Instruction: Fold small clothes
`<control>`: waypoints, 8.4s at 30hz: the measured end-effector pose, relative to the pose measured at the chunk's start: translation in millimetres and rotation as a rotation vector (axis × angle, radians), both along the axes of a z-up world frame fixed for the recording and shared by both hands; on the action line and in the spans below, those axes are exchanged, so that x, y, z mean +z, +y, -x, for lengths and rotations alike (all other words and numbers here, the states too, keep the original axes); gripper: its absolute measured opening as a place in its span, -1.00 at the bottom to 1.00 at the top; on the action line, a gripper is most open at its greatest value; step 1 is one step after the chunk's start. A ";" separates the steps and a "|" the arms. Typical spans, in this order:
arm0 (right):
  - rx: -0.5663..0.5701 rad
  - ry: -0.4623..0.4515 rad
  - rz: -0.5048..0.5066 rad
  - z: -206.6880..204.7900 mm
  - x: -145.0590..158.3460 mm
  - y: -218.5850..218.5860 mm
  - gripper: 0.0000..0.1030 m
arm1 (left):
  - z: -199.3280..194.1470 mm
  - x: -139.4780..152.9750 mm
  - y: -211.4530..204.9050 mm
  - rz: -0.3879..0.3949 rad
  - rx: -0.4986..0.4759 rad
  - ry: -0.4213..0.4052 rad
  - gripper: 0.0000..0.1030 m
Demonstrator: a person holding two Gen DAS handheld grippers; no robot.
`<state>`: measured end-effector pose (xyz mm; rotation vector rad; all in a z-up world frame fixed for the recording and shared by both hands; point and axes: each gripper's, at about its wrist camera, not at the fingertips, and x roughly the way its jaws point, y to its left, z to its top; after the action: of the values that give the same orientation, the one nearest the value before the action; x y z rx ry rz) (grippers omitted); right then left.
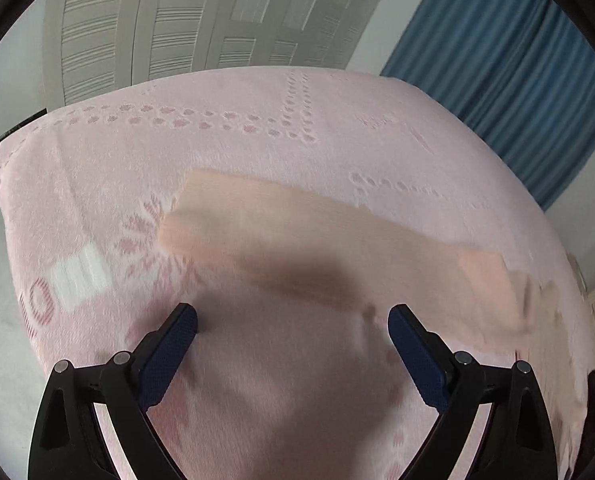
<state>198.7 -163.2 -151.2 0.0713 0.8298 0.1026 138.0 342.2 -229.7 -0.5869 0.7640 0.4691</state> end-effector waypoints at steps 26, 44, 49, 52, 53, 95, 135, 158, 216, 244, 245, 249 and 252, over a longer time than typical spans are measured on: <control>-0.281 -0.066 -0.231 -10.7 13.7 -169.5 0.92 | -119.6 136.1 -211.6 -0.341 -0.307 -0.131 -0.81; -0.392 -0.007 -0.317 -3.5 -18.8 -244.0 0.92 | -148.5 55.6 -545.8 -0.107 -0.893 -0.078 -0.51; -0.356 -0.004 -0.288 -9.3 -22.4 -234.9 0.92 | -133.7 60.9 -475.5 -0.111 -0.775 -0.102 0.13; -0.327 0.010 -0.289 -16.2 -26.2 -222.4 0.87 | -123.1 55.6 -419.3 -0.133 -0.656 -0.135 0.29; -0.315 0.013 -0.284 -18.4 -26.9 -217.1 0.80 | -118.4 54.1 -398.6 -0.146 -0.613 -0.128 0.29; -0.376 -0.049 -0.198 -20.2 -10.1 -222.2 0.46 | -162.8 8.9 -291.3 -0.074 -0.439 -0.026 0.23; -0.729 -0.061 -0.285 -43.6 -36.2 -443.7 -0.89 | -166.7 3.0 -288.4 -0.012 -0.439 -0.018 0.31; -0.063 -0.287 0.028 -82.9 116.1 -68.9 -0.89 | -126.0 12.4 -188.2 0.127 -0.283 -0.081 0.31; -0.358 0.053 -0.227 -126.3 -63.8 -181.0 -0.54 | -171.3 17.4 -278.3 -0.014 -0.454 -0.148 -0.86; -0.330 -0.060 -0.140 -109.8 -42.6 -167.7 -0.10 | -174.4 23.9 -279.7 -0.009 -0.362 -0.232 -0.88; -0.328 -0.051 -0.136 -111.3 -43.5 -167.3 -0.10 | -178.6 19.0 -280.9 -0.001 -0.361 -0.201 -0.88; -0.344 0.026 -0.102 -121.3 -55.1 -168.6 -0.10 | -185.6 9.1 -277.6 0.018 -0.361 -0.125 -0.84; -0.352 0.073 -0.090 -125.8 -63.6 -171.2 -0.05 | -185.9 4.3 -270.4 0.075 -0.365 -0.108 -0.66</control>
<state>324.5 -334.5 -214.8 0.3058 0.8736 -0.1955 323.9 71.8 -225.4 -0.5241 0.7675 0.0723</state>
